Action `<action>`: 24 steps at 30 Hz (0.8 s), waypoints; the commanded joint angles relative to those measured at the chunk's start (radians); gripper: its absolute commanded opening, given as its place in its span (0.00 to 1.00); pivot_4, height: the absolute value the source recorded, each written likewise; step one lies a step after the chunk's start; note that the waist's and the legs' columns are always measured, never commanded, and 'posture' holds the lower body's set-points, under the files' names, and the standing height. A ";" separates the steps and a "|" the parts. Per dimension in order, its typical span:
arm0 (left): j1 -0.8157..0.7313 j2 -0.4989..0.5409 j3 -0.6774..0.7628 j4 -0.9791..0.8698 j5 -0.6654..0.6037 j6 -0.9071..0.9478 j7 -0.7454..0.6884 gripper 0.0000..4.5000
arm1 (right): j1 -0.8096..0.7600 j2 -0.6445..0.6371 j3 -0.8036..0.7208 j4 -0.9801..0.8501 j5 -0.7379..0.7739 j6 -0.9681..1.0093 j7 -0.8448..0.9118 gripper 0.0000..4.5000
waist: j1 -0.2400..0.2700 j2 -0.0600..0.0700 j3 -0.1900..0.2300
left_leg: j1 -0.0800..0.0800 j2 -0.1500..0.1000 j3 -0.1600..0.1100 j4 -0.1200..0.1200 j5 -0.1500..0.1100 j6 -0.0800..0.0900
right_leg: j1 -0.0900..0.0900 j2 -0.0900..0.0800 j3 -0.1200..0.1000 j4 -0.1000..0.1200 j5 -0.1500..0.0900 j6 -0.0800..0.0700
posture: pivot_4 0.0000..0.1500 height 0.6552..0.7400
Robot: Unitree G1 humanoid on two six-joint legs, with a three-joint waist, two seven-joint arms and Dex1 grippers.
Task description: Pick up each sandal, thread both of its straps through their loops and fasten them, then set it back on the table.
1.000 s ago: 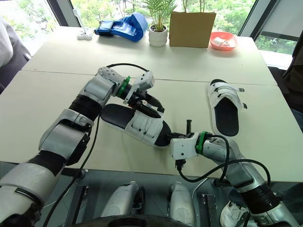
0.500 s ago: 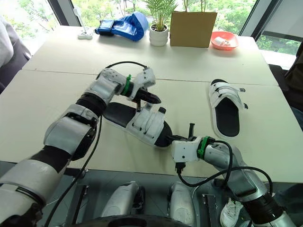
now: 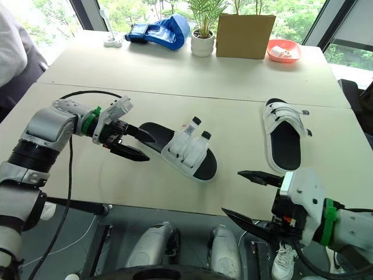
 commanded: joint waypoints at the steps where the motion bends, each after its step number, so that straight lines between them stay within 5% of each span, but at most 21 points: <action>1: -0.027 -0.099 -0.036 0.052 0.036 -0.015 0.034 0.99 | 0.053 -0.036 -0.126 -0.030 0.146 -0.002 -0.041 1.00 | 0.002 -0.002 0.001 | 0.000 0.000 0.000 0.000 0.000 0.000 | 0.000 0.000 0.000 0.000 0.000 0.001 | 1.00 0.77; 8: -0.058 -0.275 -0.104 0.242 0.129 -0.109 0.055 0.94 | 0.128 -0.058 -0.157 -0.030 0.143 -0.032 -0.095 1.00 | -0.004 -0.004 0.002 | -0.003 0.000 0.003 -0.001 0.003 -0.005 | -0.006 0.001 0.000 0.002 0.001 0.002 | 1.00 0.77; 11: -0.077 -0.308 -0.073 0.299 0.126 -0.114 0.048 0.71 | 0.148 -0.058 -0.154 -0.030 0.133 -0.046 -0.117 1.00 | -0.003 -0.004 0.001 | -0.003 0.000 0.003 0.000 -0.001 0.003 | -0.005 0.000 0.000 0.002 0.001 0.002 | 1.00 0.77; 17: -0.098 -0.317 0.113 0.268 -0.008 0.139 0.133 0.08 | 0.135 -0.009 -0.139 -0.023 0.096 -0.062 -0.198 1.00 | -0.007 -0.004 0.001 | -0.006 0.000 0.003 0.000 -0.001 0.003 | -0.009 0.001 0.001 0.003 0.001 0.002 | 1.00 0.77; 18: -0.090 -0.323 0.153 0.245 -0.032 0.174 0.170 0.00 | 0.129 -0.006 -0.137 -0.017 0.100 -0.064 -0.208 1.00 | -0.007 -0.004 0.001 | -0.007 0.000 0.003 0.000 0.001 0.000 | -0.010 0.001 0.001 0.003 0.001 0.002 | 1.00 0.77; 21: -0.058 -0.397 0.342 0.158 -0.095 0.158 0.413 0.00 | 0.090 0.004 -0.130 0.008 0.060 -0.081 -0.239 1.00 | -0.003 -0.004 0.001 | -0.008 0.000 0.003 0.000 0.003 -0.004 | -0.010 0.001 0.000 0.003 0.001 0.002 | 1.00 0.77; 24: -0.073 -0.529 0.553 0.158 -0.086 0.112 0.873 0.00 | 0.023 0.009 -0.111 0.072 0.014 -0.075 -0.315 1.00 | 0.000 -0.005 0.002 | -0.010 0.000 0.002 0.003 0.003 -0.004 | -0.010 0.001 0.000 0.002 0.002 0.004 | 1.00 0.77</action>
